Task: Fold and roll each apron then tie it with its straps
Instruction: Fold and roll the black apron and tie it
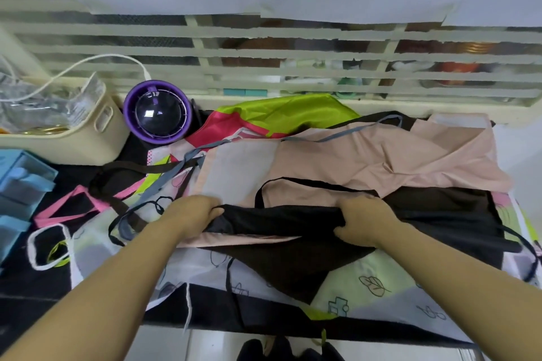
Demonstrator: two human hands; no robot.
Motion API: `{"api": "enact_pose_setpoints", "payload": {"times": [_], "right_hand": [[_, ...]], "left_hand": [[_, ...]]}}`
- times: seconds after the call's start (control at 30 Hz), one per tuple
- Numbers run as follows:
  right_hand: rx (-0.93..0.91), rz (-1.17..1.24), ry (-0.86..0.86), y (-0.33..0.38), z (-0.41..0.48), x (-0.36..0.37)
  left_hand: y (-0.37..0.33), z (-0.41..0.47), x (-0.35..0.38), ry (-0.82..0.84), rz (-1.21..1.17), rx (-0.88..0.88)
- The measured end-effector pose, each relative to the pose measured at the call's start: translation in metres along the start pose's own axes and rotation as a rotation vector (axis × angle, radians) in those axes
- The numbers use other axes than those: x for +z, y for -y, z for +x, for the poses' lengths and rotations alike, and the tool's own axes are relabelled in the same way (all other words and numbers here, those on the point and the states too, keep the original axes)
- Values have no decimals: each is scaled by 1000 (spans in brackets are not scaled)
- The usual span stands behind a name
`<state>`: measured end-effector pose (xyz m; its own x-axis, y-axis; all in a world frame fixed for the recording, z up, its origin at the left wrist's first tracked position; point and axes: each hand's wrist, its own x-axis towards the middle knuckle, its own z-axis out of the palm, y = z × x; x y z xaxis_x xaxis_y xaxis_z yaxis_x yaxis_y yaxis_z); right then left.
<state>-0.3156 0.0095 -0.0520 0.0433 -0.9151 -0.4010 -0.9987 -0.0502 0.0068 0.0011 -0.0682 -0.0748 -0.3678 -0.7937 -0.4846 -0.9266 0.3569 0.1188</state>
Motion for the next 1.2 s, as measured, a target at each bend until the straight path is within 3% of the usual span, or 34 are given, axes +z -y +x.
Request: {"api": "enact_pose_setpoints", "payload": {"times": [0.2, 0.4, 0.5, 0.57, 0.6, 0.67, 0.7, 0.77, 0.87, 1.2], "right_hand": [[-78, 86, -258, 43, 23, 34], [-174, 10, -521, 31, 47, 55], [-193, 17, -590, 32, 52, 58], [-185, 13, -607, 31, 53, 61], [-184, 15, -620, 31, 54, 62], [-179, 43, -618, 34, 54, 64], [-176, 60, -615, 37, 53, 62], [-169, 72, -624, 38, 53, 62], [-170, 75, -628, 32, 47, 65], [130, -41, -631, -78, -6, 80]], "left_hand": [[11, 0, -1, 40, -95, -24], [36, -11, 8, -71, -157, -231], [25, -11, 13, -195, -115, -366], [16, -13, 19, -393, 33, -432], [9, -13, 20, -521, 99, -405], [-16, -8, 23, -741, 81, -153], [-34, -7, 26, -742, 39, 33], [-75, -3, 43, -575, 46, 314], [-102, 1, 73, -357, 122, 320], [-99, 6, 92, -384, 192, 312]]}}
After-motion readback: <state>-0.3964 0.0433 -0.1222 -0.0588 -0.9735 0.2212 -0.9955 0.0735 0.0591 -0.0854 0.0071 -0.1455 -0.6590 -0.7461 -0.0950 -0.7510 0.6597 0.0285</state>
